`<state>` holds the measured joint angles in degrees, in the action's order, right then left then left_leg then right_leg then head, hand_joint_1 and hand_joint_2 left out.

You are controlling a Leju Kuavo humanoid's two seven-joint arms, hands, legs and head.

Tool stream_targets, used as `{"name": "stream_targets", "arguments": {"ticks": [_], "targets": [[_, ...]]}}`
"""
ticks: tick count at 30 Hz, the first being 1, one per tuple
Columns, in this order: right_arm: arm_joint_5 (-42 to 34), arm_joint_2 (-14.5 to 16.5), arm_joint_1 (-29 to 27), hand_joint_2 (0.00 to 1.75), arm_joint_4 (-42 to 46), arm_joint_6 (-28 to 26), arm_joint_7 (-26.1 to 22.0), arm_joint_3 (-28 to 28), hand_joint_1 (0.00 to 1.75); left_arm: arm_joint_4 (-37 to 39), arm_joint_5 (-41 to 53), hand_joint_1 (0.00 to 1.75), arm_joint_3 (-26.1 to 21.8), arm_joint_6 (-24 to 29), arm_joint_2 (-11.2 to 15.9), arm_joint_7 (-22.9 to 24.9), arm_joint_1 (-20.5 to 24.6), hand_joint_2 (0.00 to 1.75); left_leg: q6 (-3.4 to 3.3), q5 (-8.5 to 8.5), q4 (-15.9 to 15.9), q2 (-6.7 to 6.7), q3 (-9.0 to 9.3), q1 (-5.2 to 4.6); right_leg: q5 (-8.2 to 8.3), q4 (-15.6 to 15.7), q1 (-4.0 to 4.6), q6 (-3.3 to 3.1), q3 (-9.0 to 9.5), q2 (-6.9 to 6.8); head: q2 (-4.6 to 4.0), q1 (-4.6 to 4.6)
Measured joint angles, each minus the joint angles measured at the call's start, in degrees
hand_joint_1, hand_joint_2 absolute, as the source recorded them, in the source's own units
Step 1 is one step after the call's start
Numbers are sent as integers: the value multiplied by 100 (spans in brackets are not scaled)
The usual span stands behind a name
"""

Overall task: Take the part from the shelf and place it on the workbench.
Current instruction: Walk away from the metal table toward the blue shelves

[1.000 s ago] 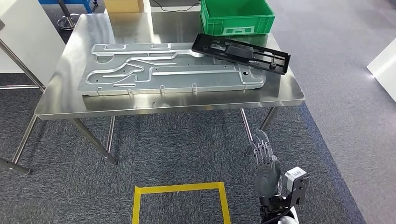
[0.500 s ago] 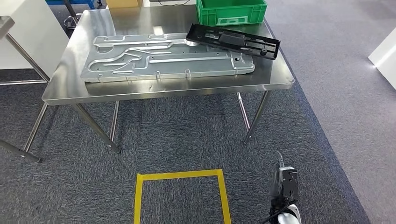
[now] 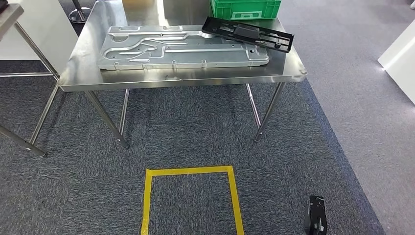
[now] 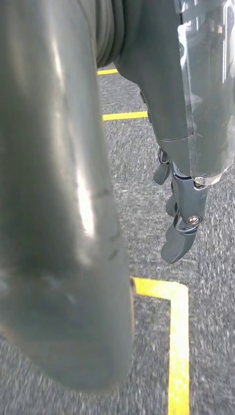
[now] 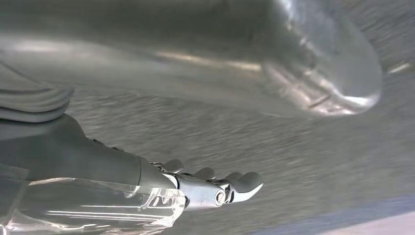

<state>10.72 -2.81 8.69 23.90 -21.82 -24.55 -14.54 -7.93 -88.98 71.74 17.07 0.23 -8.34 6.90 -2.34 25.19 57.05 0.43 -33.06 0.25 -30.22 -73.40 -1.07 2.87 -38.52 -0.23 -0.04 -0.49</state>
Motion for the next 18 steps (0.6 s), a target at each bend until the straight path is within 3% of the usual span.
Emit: {"name": "stream_targets", "arguments": {"ticks": [1,3,4,5,7,8,9,11,12,13,15,16,17,18], "targets": [[-3,-29,-9,0,-92,-9,62,-66,0,0,10,0,16,-14,7,-4,2,0,20,-52,18,1,-75,0,128,336,-10,-8,299,2,0,-1],[-2,-76,-18,0,-241,-21,212,-186,0,1,25,0,35,-25,17,-5,7,0,73,-134,60,3,-169,-16,95,1252,1,-51,990,11,0,-2],[1,-95,-22,0,-313,-22,291,-241,0,1,26,0,43,-26,24,-5,11,0,106,-177,73,6,-191,-20,14,1582,18,-81,1213,16,0,-2],[8,-111,-35,0,-385,-22,372,-293,0,2,24,0,51,-26,29,-4,13,0,141,-223,72,10,-206,-20,-39,1764,41,-117,1317,18,0,-2],[57,-129,-79,0,-531,-13,530,-381,0,3,6,0,67,-21,40,-3,-1,0,219,-283,70,9,-246,-4,26,1819,49,-210,1261,0,0,0],[91,-134,-98,0,-591,-4,605,-408,0,4,-6,0,72,-15,44,-1,-15,0,247,-180,139,5,-298,4,92,1826,47,-272,1196,-13,0,-1],[136,-134,-112,0,-644,6,685,-426,0,5,-19,0,75,-5,48,2,-31,0,267,37,314,0,-381,10,168,1832,42,-327,1113,-23,0,-5],[226,-134,-123,0,-722,15,862,-439,0,5,-32,0,76,10,49,3,-45,0,282,660,965,-4,-583,22,309,1807,58,-395,913,-29,0,-14],[272,-134,-130,0,-758,14,959,-441,0,5,-34,0,76,16,48,-1,-46,0,289,874,1342,-5,-653,24,377,1787,72,-403,808,-30,0,-17],[304,-133,-139,0,-791,10,1046,-441,0,5,-36,0,76,19,48,-4,-44,0,292,935,1631,-6,-665,24,442,1763,88,-406,700,-33,0,-17],[344,-132,-163,0,-853,8,1165,-442,0,5,-37,0,76,27,48,-9,-42,0,273,678,1726,-6,-448,20,564,1695,114,-399,476,-42,0,-17],[355,-131,-173,0,-877,11,1197,-443,0,5,-37,0,75,33,48,-14,-38,0,247,510,1487,-7,-195,12,616,1651,123,-391,370,-43,0,-18],[367,-123,-180,0,-897,17,1220,-443,0,5,-37,0,73,41,52,-22,-28,0,212,454,1088,-7,145,-4,663,1602,132,-378,279,-43,0,-17],[378,-112,-183,0,-914,25,1245,-444,0,5,-37,0,65,53,56,-37,-14,0,180,506,617,-6,487,-19,706,1557,140,-358,210,-42,0,-16]]}}
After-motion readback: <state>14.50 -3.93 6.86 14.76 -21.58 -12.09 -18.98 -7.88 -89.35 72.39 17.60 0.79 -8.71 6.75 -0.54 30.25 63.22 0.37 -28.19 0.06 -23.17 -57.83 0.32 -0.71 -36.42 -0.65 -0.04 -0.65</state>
